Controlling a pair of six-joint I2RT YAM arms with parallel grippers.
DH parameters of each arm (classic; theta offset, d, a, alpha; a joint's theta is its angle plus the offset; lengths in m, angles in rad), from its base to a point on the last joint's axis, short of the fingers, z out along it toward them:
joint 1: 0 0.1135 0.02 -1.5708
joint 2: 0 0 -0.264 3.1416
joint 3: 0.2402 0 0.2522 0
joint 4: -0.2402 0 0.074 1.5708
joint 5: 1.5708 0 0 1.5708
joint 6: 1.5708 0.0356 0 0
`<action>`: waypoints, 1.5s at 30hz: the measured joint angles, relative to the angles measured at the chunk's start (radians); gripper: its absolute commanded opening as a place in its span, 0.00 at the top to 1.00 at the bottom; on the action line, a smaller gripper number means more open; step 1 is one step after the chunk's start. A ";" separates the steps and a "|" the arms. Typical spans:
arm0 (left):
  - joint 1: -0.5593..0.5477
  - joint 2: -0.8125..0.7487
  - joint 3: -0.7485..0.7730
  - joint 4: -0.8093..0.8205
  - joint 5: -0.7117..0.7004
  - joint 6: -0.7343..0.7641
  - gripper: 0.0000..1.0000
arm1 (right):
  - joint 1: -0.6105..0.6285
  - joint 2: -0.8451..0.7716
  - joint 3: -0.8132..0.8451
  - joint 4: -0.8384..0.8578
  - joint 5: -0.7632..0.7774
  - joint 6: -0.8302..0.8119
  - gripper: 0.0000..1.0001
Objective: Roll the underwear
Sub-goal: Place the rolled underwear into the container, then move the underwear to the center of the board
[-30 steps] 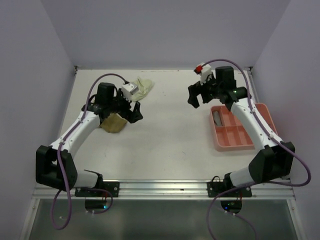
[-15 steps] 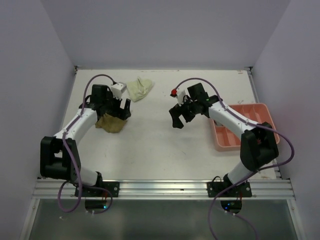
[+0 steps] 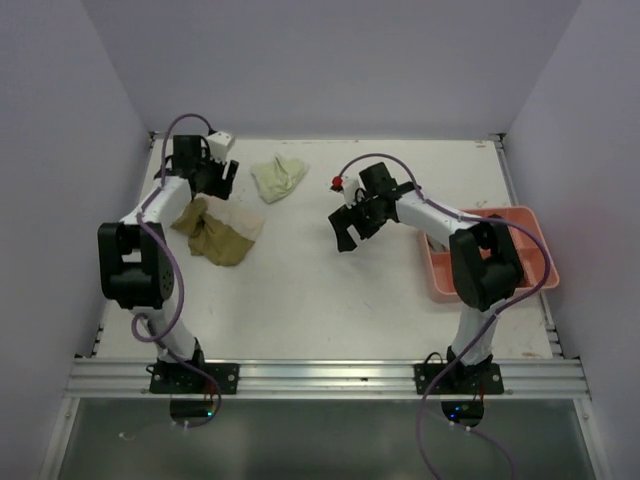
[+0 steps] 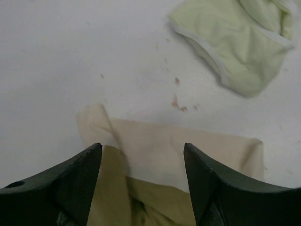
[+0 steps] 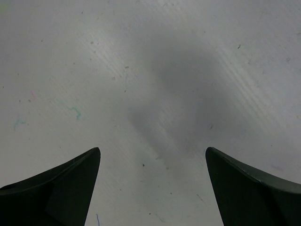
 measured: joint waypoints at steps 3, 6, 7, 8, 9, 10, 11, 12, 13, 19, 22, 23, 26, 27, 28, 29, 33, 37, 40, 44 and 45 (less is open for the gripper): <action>0.080 0.149 0.196 -0.026 0.020 0.005 0.27 | 0.005 0.069 0.070 0.020 -0.003 0.042 0.06; 0.135 0.253 0.330 -0.038 0.017 0.010 0.27 | 0.021 0.156 0.173 0.065 -0.004 0.107 0.12; 0.147 0.278 0.358 -0.043 0.014 0.014 0.27 | 0.031 0.192 0.215 0.092 -0.004 0.135 0.14; 0.154 0.298 0.376 -0.048 0.010 0.016 0.27 | 0.044 0.227 0.254 0.118 -0.005 0.163 0.16; 0.155 0.313 0.387 -0.052 0.006 0.021 0.27 | 0.060 0.261 0.292 0.142 -0.005 0.188 0.17; 0.155 0.326 0.392 -0.053 0.003 0.023 0.27 | 0.078 0.295 0.325 0.169 -0.004 0.213 0.18; 0.154 0.339 0.396 -0.056 0.003 0.023 0.27 | 0.096 0.324 0.354 0.193 -0.003 0.237 0.18; 0.154 0.354 0.401 -0.056 0.004 0.023 0.28 | 0.117 0.355 0.382 0.210 0.000 0.260 0.18; 0.153 0.370 0.406 -0.057 0.005 0.022 0.29 | 0.137 0.383 0.409 0.228 0.004 0.282 0.18; 0.167 0.447 0.415 -0.058 0.016 0.013 0.36 | 0.233 0.526 0.540 0.332 0.034 0.388 0.23; 0.180 0.462 0.415 -0.061 0.022 0.011 0.37 | 0.252 0.560 0.570 0.375 0.036 0.440 0.25; 0.183 0.463 0.414 -0.061 0.025 0.011 0.37 | 0.254 0.568 0.579 0.389 0.036 0.460 0.28; 0.192 0.462 0.412 -0.054 0.029 0.006 0.37 | 0.254 0.597 0.605 0.422 0.038 0.512 0.31; 0.194 0.462 0.409 -0.053 0.030 0.004 0.37 | 0.255 0.603 0.611 0.430 0.040 0.523 0.34; 0.194 0.462 0.407 -0.053 0.031 0.004 0.37 | 0.256 0.610 0.618 0.440 0.048 0.536 0.37; 0.195 0.462 0.406 -0.054 0.032 0.003 0.37 | 0.257 0.615 0.621 0.447 0.053 0.545 0.44; 0.195 0.462 0.404 -0.053 0.051 0.003 0.41 | 0.266 0.651 0.655 0.469 0.074 0.565 0.76; 0.196 0.462 0.403 -0.054 0.069 0.000 0.51 | 0.273 0.666 0.654 0.481 0.070 0.577 1.00; 0.198 0.462 0.403 -0.055 0.085 -0.005 0.65 | 0.274 0.646 0.613 0.499 0.054 0.565 1.00; 0.204 0.451 0.378 -0.056 0.131 -0.004 0.90 | 0.267 0.549 0.470 0.498 0.050 0.523 1.00; 0.206 0.443 0.365 -0.060 0.150 -0.002 1.00 | 0.263 0.517 0.429 0.489 0.050 0.509 1.00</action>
